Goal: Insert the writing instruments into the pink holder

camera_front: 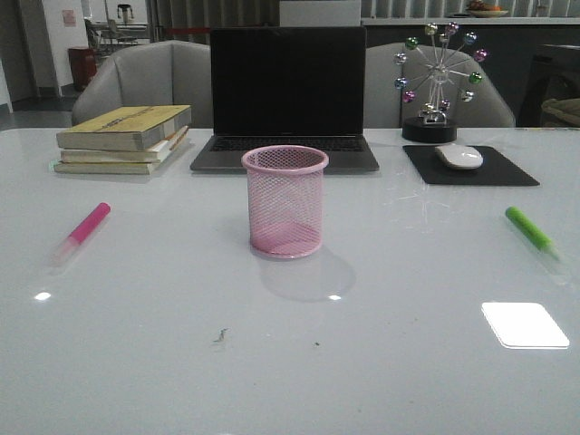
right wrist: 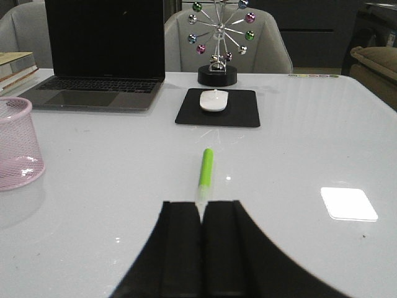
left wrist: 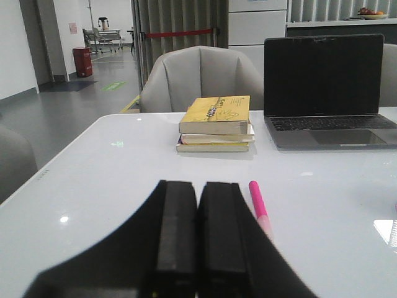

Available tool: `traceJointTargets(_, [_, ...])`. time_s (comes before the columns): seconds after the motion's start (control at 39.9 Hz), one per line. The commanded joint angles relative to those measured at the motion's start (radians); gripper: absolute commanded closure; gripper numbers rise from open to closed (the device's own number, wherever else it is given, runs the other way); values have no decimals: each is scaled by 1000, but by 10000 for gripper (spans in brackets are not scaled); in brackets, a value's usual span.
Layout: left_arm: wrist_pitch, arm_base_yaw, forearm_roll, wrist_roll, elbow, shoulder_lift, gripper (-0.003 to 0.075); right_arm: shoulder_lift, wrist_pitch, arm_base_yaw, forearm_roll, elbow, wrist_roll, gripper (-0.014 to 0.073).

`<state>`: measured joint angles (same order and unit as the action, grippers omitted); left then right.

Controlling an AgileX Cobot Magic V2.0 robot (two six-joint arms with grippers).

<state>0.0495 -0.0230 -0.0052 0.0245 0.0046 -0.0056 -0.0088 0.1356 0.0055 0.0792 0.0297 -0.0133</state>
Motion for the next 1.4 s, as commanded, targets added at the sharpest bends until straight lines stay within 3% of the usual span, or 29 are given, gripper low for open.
traceJointTargets(0.0, [-82,0,-9,-1,3,-21,629,-20,-97,-1,-6,2,-3,536])
traceJointTargets(1.18, [-82,0,-9,-1,3,-21,629,-20,-105,-1,-6,2,-3,536])
traceJointTargets(1.38, [-96,0,-9,-1,-1,-21,629,-20,-218,-1,2,1,-3,536])
